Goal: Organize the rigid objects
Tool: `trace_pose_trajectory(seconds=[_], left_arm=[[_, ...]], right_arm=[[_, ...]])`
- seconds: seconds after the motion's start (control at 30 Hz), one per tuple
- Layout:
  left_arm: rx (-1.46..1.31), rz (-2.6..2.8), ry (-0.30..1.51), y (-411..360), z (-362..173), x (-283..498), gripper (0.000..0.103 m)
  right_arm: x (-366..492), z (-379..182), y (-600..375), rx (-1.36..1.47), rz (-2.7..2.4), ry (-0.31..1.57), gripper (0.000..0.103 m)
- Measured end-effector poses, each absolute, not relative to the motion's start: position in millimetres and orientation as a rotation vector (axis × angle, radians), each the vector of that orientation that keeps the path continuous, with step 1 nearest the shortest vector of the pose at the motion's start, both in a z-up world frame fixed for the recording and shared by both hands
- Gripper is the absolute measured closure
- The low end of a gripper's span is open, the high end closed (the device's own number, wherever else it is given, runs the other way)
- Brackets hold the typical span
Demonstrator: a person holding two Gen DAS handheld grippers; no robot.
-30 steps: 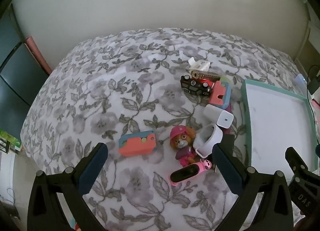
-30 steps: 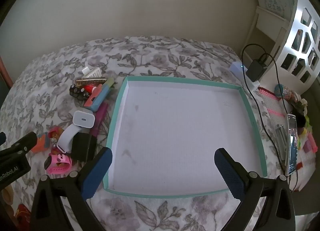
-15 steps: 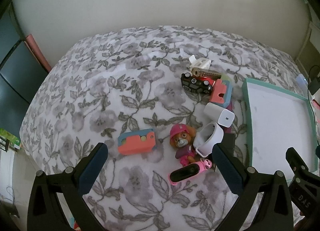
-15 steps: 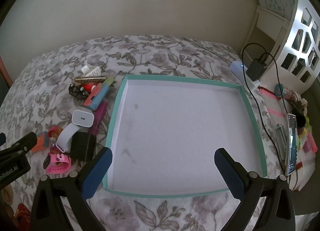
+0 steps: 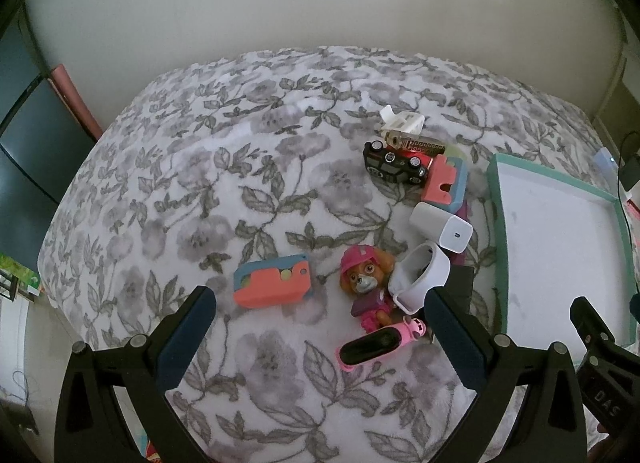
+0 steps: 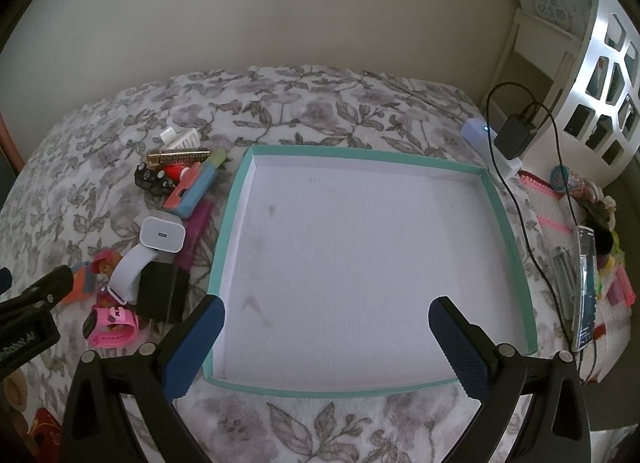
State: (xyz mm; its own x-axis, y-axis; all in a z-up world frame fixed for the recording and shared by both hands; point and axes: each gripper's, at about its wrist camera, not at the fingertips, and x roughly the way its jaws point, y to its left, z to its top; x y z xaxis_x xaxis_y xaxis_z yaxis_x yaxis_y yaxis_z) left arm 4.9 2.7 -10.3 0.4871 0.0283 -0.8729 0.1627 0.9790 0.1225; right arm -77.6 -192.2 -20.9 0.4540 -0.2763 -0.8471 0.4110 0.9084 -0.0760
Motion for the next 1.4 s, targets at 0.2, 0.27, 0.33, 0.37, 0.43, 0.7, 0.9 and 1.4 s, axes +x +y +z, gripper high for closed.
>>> trace_pose_trajectory(seconds=[0.2, 0.27, 0.33, 0.37, 0.43, 0.7, 0.9, 1.4], left_arm=[[0.196, -0.081, 1.067, 4.6, -11.0, 6.6, 0.0], [0.194, -0.08, 1.069, 5.2, -11.5, 7.0, 0.0], [0.193, -0.079, 1.072, 5.7, -11.9, 7.6, 0.0], [0.193, -0.078, 1.073, 5.9, -12.0, 7.7, 0.0], [0.193, -0.078, 1.075, 6.1, -12.2, 8.2, 0.0], [0.192, -0.076, 1.081, 6.5, -13.6, 8.5, 0.0], [0.193, -0.075, 1.085, 6.8, -14.0, 8.4, 0.0], [0.19, -0.068, 1.1, 8.3, -17.0, 9.3, 0.0]], right_arm=[[-76.8, -23.9, -193.3, 0.15, -0.429, 1.025, 0.0], [-76.2, -24.9, -193.8, 0.15, -0.43, 1.029, 0.0], [-75.4, -25.8, -193.6, 0.15, -0.431, 1.033, 0.0], [-74.9, -26.2, -193.5, 0.149, -0.432, 1.034, 0.0], [-74.7, -26.6, -193.6, 0.148, -0.432, 1.035, 0.0], [-73.5, -28.5, -192.7, 0.146, -0.433, 1.04, 0.0], [-72.6, -29.4, -192.1, 0.143, -0.435, 1.043, 0.0], [-71.5, -30.8, -190.9, 0.142, -0.44, 1.044, 0.0]])
